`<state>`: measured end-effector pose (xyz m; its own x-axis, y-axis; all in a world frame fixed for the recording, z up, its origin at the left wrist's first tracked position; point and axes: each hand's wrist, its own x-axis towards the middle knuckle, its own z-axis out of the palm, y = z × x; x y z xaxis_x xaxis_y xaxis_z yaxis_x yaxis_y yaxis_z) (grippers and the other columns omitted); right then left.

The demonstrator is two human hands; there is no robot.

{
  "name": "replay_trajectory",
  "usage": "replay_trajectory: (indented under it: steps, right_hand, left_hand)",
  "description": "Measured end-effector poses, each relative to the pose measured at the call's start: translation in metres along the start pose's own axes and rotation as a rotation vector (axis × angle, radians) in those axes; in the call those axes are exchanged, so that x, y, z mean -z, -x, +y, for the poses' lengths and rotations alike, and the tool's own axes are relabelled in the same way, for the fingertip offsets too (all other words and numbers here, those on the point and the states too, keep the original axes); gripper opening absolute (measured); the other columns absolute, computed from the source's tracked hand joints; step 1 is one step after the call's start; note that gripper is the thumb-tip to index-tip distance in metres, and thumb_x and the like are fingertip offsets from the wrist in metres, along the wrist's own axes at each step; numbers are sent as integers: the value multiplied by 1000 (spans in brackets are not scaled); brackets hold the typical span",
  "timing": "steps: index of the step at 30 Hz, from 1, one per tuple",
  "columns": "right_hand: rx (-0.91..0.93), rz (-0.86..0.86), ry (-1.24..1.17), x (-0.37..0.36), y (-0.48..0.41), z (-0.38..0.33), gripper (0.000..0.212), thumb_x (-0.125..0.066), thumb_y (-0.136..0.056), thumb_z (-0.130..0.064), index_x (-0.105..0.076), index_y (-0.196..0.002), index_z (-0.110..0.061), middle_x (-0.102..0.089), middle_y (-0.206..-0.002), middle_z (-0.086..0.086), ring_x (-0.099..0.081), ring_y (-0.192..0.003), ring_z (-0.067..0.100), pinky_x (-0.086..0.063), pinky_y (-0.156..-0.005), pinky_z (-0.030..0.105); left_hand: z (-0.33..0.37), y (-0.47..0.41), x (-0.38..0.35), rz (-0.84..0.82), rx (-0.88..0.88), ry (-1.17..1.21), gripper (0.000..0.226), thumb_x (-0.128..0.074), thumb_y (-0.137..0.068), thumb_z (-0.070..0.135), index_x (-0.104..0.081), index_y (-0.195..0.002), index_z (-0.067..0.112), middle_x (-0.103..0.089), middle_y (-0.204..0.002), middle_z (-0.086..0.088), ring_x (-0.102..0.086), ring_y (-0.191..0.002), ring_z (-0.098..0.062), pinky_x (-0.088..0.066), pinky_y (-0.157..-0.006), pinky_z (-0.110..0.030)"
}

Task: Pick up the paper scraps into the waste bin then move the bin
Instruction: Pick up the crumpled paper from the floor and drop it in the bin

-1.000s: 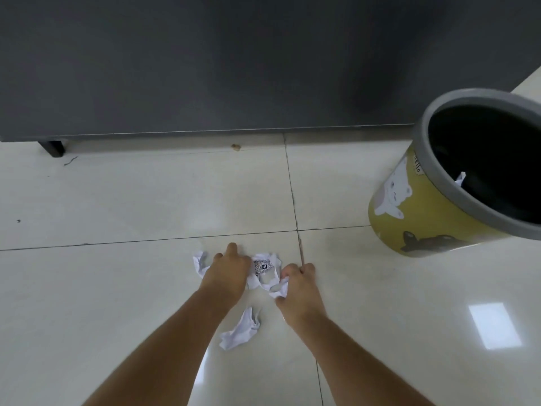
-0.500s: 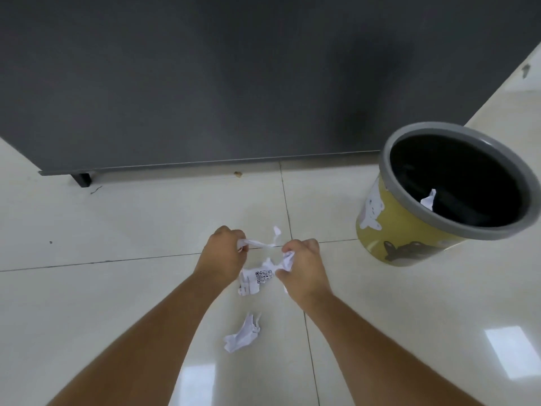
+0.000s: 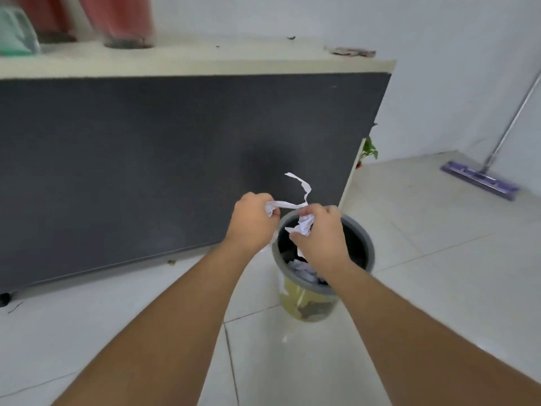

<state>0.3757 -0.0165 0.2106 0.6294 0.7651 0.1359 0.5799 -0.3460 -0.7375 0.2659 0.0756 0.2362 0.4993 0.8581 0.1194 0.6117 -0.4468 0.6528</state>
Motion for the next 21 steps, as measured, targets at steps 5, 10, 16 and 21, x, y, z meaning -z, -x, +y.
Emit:
replay_trajectory:
  steps: [5,10,16,21]
  right_hand:
    - [-46,152,-25,75,-22,22,38,-72,-80,-8,-59,-114,-18,-40,-111,0,-51,-67,4,-42,-45,8]
    - [-77,182,-14,96,-31,39,41,-75,-80,-11,-58,-116,-21,-37,-107,-5,-51,-68,4,-42,-50,0]
    - [-88,163,-8,88,-32,45,42,-76,-80,-12,-56,-116,-22,-39,-110,-3,-54,-70,7,-38,-41,11]
    - [-99,153,-22,79,-33,52,42,-76,-80,-11,-56,-116,-21,-39,-109,-4,-53,-69,7,-37,-48,10]
  left_hand:
    - [67,-17,-19,-11,-90,70,12,-55,-83,5,-65,-77,9,-65,-93,-14,-62,-79,-28,-44,-58,-29]
    - [89,-21,-34,-16,-135,56,13,-55,-84,6,-67,-81,5,-65,-92,-15,-63,-80,-28,-45,-60,-29]
    - [85,-21,-42,-17,-124,39,14,-55,-86,5,-68,-82,7,-66,-92,-15,-63,-77,-26,-39,-53,-24]
    - [77,-20,-48,-13,-108,27,16,-53,-87,4,-67,-82,4,-65,-92,-16,-63,-79,-28,-43,-57,-27]
